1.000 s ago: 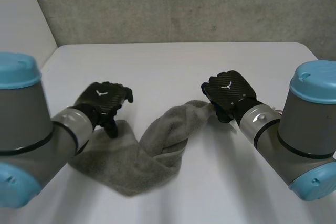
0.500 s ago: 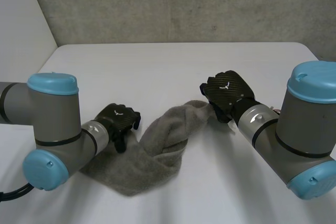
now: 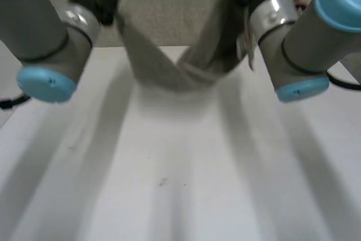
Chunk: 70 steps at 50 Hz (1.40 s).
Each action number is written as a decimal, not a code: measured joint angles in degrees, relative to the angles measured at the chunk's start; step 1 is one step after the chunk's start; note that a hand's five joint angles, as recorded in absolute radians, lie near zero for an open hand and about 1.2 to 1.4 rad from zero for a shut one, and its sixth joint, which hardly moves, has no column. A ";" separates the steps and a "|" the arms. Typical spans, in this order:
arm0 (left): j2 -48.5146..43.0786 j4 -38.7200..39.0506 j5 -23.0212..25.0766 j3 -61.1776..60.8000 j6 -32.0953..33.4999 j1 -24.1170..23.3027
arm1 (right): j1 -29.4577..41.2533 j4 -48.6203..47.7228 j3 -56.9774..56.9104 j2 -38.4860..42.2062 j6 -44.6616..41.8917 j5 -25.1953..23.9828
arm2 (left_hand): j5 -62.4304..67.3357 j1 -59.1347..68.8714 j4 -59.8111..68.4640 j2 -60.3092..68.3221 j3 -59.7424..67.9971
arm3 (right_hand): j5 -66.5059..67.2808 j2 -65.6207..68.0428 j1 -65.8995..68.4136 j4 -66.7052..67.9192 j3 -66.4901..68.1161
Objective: Fold the laundry
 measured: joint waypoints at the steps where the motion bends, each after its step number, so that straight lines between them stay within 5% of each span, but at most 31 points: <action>1: 1.50 1.42 -0.85 1.19 -1.16 0.02 | 0.00 -2.73 -0.36 -0.47 0.14 0.34 | 0.00 0.00 0.01 0.01 0.00 | -0.01 0.00 0.00 0.00 0.00; 11: 11.21 4.97 -1.86 -18.21 -7.30 0.27 | -0.69 -10.76 10.91 -5.51 0.43 0.20 | 0.00 0.01 0.03 0.14 0.11 | 0.02 0.00 0.01 0.00 0.20; 22: 15.19 8.08 -1.75 -54.64 -8.31 0.10 | -2.99 4.34 30.04 -5.52 0.10 -4.34 | 0.27 0.01 0.04 0.15 0.11 | 0.03 0.00 0.00 0.00 0.30; 34: 18.76 4.49 -2.01 -69.37 -8.09 -0.80 | -3.40 10.65 40.59 -8.32 -0.39 -5.07 | 0.27 0.01 0.03 0.15 0.11 | 0.05 0.00 0.00 0.00 0.30; 42: 28.18 0.77 -1.69 -70.34 -7.89 -2.40 | -3.62 12.34 43.18 -11.07 -0.50 -5.33 | -4.41 -1.89 -5.72 -6.35 -6.37 | 0.08 0.00 0.00 0.00 0.30; 43: 29.80 0.46 -1.62 -70.00 -7.73 -2.62 | -3.67 12.47 43.44 -11.30 -0.51 -5.37 | -30.02 -29.24 -31.10 -30.95 -30.80 | 0.08 0.00 0.00 0.00 0.30; 48: 32.58 0.37 -1.38 -66.82 -7.37 -2.63 | -4.21 12.57 43.82 -11.59 -0.55 -5.42 | -49.91 -47.81 -50.94 -50.85 -50.73 | 0.08 0.00 0.00 0.00 0.30; 62: 23.24 3.10 -1.20 -52.52 -7.92 -1.86 | -5.14 11.85 43.77 -11.13 -0.60 -5.38 | -53.38 -51.18 -54.50 -54.33 -54.24 | 0.09 0.00 0.00 0.00 0.30; 70: 4.94 3.55 1.80 -38.64 -7.95 -0.40 | -4.86 11.73 44.51 -10.41 -0.68 -5.37 | -43.78 -41.74 -44.83 -44.70 -44.72 | 0.14 0.00 0.00 0.00 0.30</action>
